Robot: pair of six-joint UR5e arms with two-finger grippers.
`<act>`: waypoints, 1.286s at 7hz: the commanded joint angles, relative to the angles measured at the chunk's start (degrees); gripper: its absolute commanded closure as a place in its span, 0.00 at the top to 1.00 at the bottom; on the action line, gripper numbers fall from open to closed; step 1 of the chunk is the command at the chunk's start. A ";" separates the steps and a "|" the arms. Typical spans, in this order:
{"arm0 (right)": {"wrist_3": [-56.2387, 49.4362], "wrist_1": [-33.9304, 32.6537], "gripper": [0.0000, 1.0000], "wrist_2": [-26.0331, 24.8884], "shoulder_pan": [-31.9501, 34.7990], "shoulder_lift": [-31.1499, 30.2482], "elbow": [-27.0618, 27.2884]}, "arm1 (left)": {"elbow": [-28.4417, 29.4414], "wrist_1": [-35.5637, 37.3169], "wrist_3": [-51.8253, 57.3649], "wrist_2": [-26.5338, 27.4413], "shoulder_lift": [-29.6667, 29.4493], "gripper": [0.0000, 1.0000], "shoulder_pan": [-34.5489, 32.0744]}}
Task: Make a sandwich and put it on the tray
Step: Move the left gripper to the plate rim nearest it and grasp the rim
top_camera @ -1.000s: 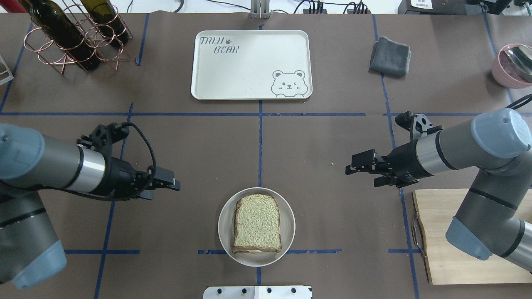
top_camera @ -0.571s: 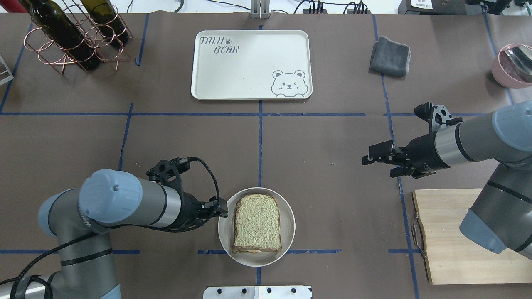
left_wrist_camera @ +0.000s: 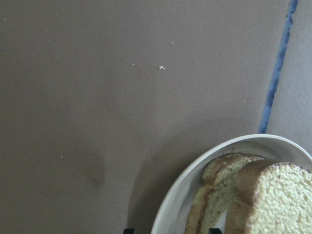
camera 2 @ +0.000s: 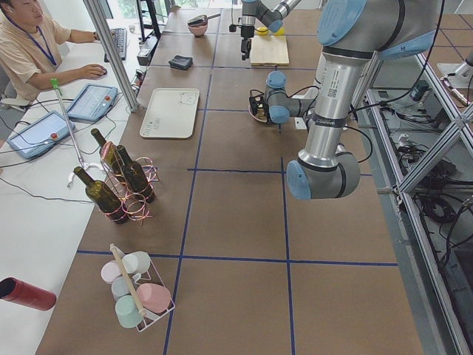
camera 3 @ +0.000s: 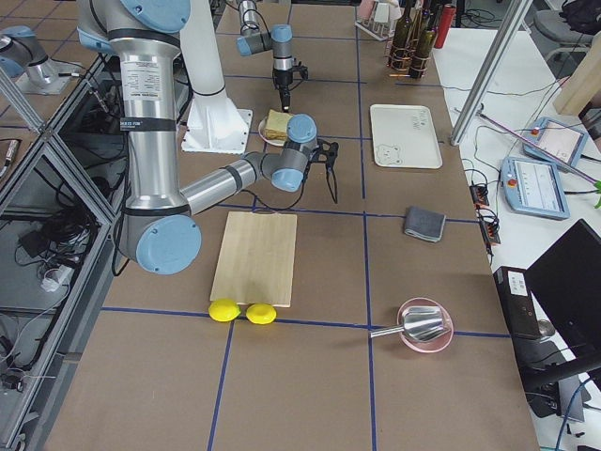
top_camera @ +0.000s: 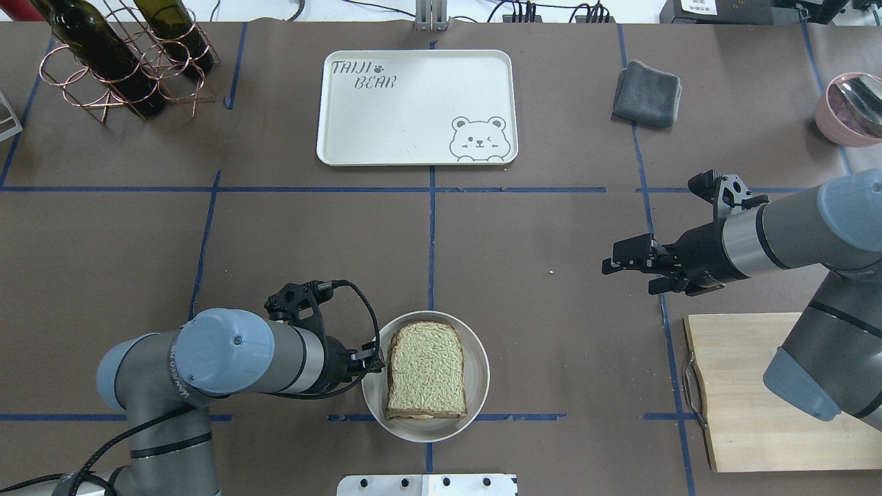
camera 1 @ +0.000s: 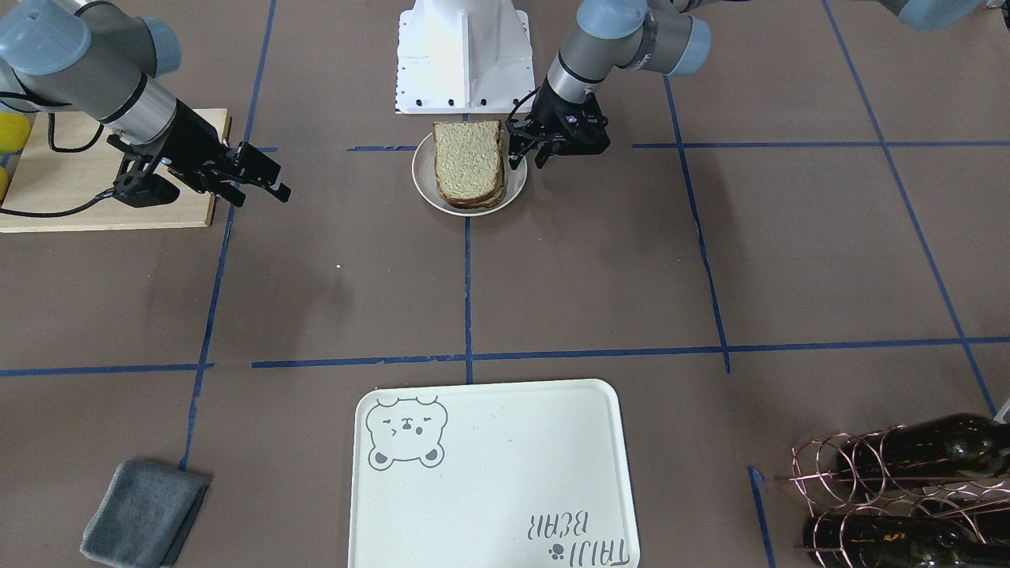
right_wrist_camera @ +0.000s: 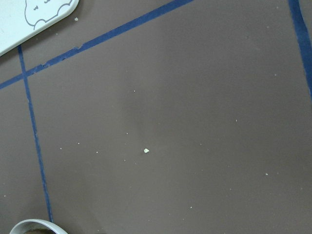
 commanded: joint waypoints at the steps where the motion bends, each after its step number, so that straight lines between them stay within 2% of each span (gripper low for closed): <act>1: 0.00 0.00 1.00 -0.07 -0.04 0.09 -0.04 | 0.50 -0.13 0.07 0.11 -0.05 0.49 1.14; 9: 0.00 0.18 1.00 0.02 -0.04 -0.08 0.14 | 2.26 -0.39 0.16 0.02 -1.55 0.26 2.64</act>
